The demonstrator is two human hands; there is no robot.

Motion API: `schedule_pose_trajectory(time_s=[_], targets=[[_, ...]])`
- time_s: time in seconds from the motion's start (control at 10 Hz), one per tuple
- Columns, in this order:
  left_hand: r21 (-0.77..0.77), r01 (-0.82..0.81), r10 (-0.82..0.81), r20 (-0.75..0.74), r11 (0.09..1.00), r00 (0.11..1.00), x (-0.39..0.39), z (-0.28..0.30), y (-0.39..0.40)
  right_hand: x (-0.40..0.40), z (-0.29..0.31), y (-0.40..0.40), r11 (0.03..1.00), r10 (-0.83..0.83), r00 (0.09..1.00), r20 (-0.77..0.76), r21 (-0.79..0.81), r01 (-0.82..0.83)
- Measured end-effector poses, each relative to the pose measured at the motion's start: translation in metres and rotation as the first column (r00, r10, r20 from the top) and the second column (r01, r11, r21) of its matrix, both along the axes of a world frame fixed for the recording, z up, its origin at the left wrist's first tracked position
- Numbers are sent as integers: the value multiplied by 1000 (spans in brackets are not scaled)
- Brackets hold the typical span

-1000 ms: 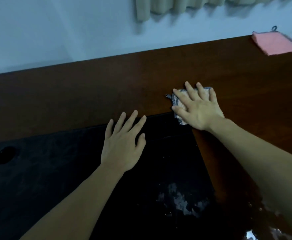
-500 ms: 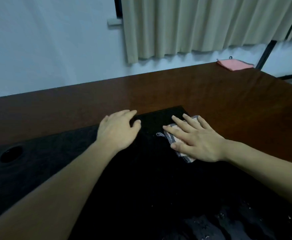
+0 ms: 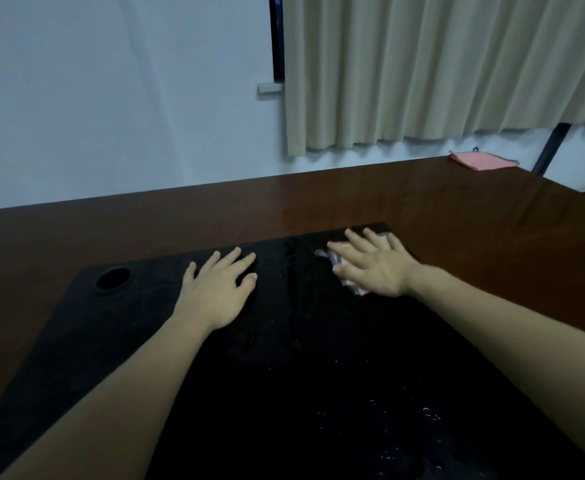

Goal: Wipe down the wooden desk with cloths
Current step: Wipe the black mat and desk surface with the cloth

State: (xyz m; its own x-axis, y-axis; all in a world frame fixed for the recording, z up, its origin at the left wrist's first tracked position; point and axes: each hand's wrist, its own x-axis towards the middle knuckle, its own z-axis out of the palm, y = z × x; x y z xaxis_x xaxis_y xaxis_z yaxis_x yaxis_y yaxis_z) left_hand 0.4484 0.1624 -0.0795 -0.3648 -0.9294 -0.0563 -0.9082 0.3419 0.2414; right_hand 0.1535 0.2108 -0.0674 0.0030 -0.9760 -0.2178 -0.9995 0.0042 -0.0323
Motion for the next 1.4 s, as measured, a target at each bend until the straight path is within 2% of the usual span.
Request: schedule_pose_trajectory(time_s=[0.1, 0.2, 0.5, 0.6, 0.8, 0.9, 1.0, 1.2, 1.3, 1.4], targets=[[-1, 5, -5, 3, 1000, 1000, 1, -2, -1, 30, -1, 52, 987, 162, 986, 31, 2, -162], [1, 11, -11, 0, 1000, 1000, 1, -3, -3, 31, -1, 71, 982, 189, 980, 64, 15, -190], [-9, 11, -11, 7, 1000, 1000, 2, -3, -5, -14, -3, -45, 995, -101, 995, 20, -17, 101], [-2, 16, -15, 6, 1000, 1000, 1, -4, -5, -6, -3, -54, 994, -110, 994, 7, -6, 110], [-12, 12, -11, 11, 1000, 1000, 3, -6, -5, 40, 5, 30, 970, 236, 971, 25, 44, -237], [-16, 10, -10, -3, 1000, 1000, 4, -8, -5, 40, 2, 55, 953, 299, 953, 40, 35, -300], [-25, 6, -6, -5, 1000, 1000, 5, -8, -7, 29, 2, 33, 971, 234, 971, 46, 36, -236], [-23, 13, -14, -29, 1000, 999, 6, -7, -6, 9, -5, -63, 1000, -22, 1000, 12, -4, 22], [-17, 14, -14, -43, 1000, 999, 5, -3, -4, 21, -4, -81, 997, -78, 997, -4, -11, 78], [-19, 8, -9, -66, 1000, 998, 4, -2, -2, 45, -2, -60, 1000, 13, 1000, 0, 5, -13]])
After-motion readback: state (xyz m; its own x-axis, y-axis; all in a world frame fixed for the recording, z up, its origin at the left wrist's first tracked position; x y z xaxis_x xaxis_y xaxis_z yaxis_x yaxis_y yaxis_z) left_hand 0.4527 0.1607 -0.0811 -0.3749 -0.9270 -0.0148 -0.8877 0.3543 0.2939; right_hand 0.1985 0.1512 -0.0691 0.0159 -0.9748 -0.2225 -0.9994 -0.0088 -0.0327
